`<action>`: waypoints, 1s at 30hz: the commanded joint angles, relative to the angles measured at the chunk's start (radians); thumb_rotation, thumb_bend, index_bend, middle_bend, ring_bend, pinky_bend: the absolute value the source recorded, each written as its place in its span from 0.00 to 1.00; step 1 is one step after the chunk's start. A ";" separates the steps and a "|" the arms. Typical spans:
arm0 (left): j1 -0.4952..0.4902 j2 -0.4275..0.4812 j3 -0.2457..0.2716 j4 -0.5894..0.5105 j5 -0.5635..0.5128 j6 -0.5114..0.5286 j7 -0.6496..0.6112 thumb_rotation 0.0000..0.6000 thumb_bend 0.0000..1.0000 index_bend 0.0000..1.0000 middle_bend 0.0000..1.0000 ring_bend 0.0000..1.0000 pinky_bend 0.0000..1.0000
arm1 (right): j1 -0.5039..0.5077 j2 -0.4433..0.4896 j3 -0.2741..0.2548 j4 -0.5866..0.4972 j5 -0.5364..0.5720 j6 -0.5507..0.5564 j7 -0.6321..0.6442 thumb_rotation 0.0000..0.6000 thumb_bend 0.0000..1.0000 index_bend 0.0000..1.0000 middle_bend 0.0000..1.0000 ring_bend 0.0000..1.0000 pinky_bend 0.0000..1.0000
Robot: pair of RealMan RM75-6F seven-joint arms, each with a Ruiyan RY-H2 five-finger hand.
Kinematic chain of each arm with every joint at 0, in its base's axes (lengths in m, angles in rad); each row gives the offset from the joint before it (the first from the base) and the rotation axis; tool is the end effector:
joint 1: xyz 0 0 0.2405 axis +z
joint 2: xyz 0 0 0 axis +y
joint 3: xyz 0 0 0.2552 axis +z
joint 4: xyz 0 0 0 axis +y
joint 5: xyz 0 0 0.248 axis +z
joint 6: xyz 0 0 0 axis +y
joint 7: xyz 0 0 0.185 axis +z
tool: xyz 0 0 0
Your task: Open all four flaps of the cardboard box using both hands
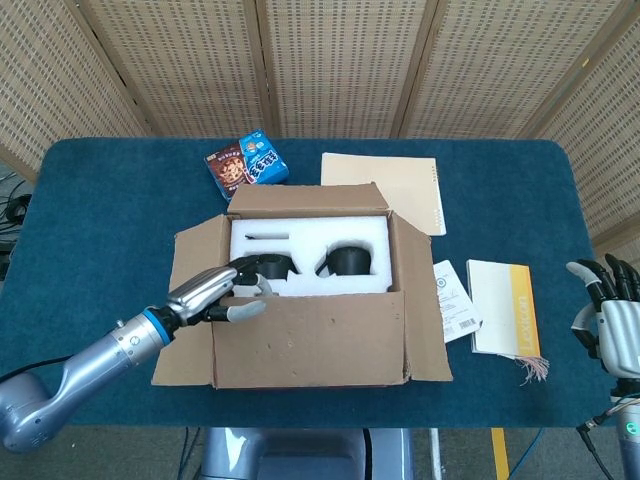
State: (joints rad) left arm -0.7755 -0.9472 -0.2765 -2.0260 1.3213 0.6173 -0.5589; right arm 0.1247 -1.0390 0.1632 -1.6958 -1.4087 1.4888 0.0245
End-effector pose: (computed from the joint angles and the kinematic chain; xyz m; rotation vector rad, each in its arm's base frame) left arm -0.0560 0.3361 0.0351 -1.9905 -1.7099 -1.1895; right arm -0.3043 -0.2625 0.1685 1.2630 -0.8534 1.0060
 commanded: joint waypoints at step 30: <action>-0.165 0.159 0.361 0.140 0.839 0.397 -1.152 0.08 0.17 0.40 0.06 0.00 0.00 | 0.017 0.032 0.016 -0.047 0.009 -0.014 -0.051 1.00 0.96 0.19 0.18 0.00 0.05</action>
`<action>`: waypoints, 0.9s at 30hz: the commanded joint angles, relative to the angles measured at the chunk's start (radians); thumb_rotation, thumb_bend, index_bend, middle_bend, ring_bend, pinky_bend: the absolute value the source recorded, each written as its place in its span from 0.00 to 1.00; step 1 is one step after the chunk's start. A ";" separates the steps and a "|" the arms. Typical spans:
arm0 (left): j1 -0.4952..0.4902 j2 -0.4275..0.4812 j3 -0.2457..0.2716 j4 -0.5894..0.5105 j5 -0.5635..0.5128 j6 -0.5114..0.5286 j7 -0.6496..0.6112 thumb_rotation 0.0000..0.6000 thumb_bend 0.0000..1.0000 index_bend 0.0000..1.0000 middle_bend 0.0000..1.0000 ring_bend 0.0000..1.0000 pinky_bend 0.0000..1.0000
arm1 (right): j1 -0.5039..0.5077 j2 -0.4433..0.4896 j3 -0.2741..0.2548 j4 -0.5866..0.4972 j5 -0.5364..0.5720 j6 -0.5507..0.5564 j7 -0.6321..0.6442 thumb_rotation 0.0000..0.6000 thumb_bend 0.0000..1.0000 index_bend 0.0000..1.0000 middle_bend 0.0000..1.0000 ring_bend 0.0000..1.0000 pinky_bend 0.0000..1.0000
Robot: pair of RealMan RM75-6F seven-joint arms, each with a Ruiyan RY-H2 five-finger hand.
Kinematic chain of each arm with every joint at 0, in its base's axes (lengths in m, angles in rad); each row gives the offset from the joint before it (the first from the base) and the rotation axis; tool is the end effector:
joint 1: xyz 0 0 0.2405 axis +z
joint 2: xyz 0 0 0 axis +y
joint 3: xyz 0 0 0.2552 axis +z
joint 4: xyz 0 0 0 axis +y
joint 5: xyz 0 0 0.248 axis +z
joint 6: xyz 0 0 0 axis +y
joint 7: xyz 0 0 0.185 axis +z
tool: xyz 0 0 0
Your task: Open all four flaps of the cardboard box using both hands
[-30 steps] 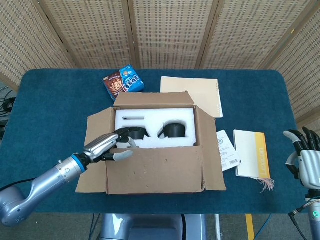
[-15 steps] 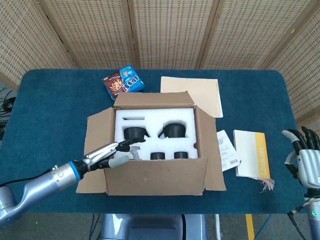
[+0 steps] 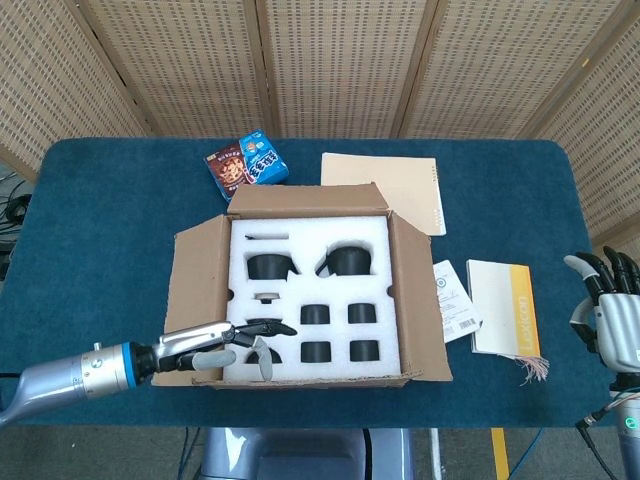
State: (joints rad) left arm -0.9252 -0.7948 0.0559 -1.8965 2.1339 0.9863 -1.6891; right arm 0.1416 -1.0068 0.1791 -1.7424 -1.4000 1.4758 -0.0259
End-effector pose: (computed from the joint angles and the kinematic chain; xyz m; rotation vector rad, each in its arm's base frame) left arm -0.0691 0.2799 0.0634 1.8561 1.9487 1.0210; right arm -0.2914 -0.2700 0.1745 1.2831 -0.8206 0.9929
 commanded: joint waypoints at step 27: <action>-0.132 0.013 0.289 0.019 0.189 0.120 0.041 0.06 0.17 0.36 0.04 0.00 0.00 | 0.004 0.001 -0.003 -0.007 -0.003 -0.001 -0.003 1.00 0.96 0.19 0.18 0.00 0.05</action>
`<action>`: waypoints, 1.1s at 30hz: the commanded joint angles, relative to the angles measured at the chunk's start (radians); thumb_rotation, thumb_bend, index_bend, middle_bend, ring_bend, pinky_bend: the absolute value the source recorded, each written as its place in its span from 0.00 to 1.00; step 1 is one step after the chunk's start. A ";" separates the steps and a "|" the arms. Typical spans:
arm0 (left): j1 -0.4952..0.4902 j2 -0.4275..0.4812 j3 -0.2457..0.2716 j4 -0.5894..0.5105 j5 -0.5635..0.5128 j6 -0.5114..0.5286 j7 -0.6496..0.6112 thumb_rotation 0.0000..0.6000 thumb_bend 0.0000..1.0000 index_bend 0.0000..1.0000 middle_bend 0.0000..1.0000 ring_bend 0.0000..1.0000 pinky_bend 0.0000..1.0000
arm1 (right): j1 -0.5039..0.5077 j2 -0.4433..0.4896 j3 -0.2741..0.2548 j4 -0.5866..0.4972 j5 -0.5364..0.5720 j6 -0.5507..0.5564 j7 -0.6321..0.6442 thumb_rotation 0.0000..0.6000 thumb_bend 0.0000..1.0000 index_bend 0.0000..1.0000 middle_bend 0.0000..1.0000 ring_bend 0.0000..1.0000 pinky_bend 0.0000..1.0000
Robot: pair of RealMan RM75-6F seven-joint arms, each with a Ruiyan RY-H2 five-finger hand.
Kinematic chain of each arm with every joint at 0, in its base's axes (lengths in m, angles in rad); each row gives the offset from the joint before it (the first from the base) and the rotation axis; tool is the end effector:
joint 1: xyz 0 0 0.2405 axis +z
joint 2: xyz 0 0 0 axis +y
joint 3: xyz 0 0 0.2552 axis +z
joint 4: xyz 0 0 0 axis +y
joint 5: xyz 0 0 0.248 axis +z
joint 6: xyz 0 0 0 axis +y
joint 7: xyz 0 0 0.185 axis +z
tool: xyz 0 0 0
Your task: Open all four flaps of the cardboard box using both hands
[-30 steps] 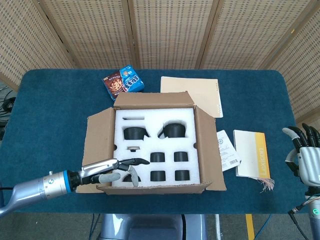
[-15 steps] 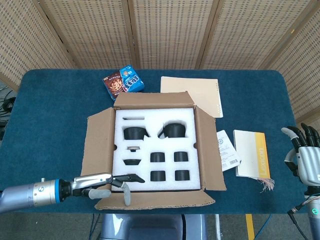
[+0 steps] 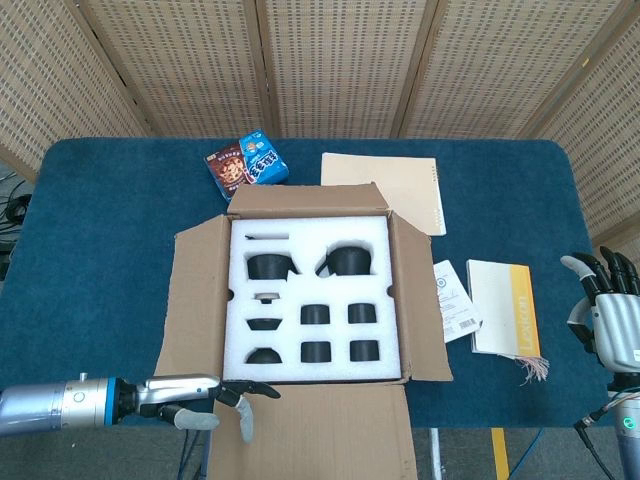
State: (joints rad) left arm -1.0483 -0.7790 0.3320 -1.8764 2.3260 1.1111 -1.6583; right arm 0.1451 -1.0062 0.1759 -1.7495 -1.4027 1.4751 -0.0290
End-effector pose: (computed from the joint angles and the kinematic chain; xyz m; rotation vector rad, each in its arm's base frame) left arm -0.1052 0.2281 0.0603 1.9965 1.8503 0.7217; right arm -0.2889 -0.2701 0.1728 1.2896 -0.8230 0.9965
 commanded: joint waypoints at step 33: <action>0.671 -0.201 -0.233 0.052 -0.879 0.375 1.584 0.42 0.26 0.35 0.04 0.00 0.00 | 0.015 -0.063 -0.026 0.043 0.030 -0.051 -0.047 1.00 0.96 0.19 0.18 0.00 0.05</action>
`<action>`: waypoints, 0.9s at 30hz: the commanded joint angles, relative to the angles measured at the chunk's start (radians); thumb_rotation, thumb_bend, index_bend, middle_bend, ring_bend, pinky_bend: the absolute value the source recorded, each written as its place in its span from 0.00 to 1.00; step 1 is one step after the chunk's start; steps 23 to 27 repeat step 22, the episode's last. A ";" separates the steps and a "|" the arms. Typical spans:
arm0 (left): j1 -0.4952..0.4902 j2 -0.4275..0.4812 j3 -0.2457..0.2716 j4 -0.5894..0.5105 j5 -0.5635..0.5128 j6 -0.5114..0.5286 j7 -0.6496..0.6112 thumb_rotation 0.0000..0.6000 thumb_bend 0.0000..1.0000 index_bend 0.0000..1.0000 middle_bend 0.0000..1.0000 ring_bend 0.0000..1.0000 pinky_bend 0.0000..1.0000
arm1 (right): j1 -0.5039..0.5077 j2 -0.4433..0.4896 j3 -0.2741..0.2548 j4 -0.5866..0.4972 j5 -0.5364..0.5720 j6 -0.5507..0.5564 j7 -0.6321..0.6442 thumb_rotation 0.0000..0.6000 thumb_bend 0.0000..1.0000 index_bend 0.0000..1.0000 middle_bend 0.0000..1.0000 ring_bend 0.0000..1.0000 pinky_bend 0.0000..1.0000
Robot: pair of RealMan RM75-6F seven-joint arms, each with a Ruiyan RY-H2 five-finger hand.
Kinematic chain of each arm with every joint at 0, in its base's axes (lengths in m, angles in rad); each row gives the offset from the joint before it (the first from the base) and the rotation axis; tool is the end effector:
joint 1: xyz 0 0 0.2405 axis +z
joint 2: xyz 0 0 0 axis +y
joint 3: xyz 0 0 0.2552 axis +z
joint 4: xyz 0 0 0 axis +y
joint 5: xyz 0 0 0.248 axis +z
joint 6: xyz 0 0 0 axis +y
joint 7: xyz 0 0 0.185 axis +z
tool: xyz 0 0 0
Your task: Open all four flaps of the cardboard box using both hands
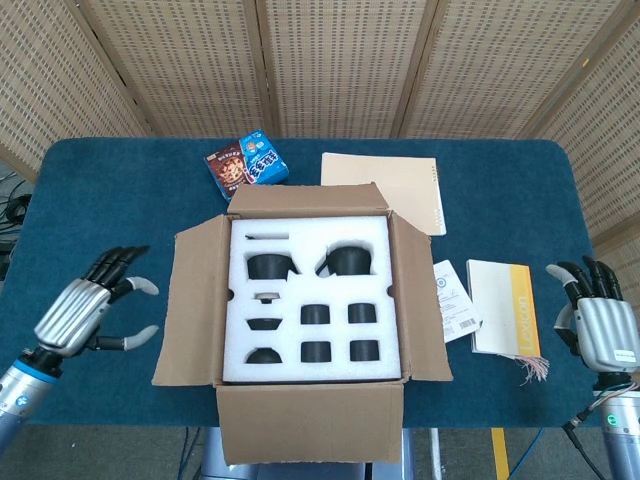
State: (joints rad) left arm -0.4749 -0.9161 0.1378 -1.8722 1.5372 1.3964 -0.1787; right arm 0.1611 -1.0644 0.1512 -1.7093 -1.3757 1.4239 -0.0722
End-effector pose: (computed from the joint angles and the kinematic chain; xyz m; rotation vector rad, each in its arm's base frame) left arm -0.2179 0.2733 0.1174 -1.7129 -1.0285 -1.1396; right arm -0.3010 -0.2710 0.1468 1.3221 -0.8687 0.9248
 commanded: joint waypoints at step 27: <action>0.313 -0.157 -0.072 0.151 -0.127 0.205 0.166 0.50 0.26 0.35 0.04 0.00 0.00 | -0.027 -0.058 -0.027 0.031 -0.003 0.033 -0.063 1.00 0.96 0.18 0.17 0.00 0.05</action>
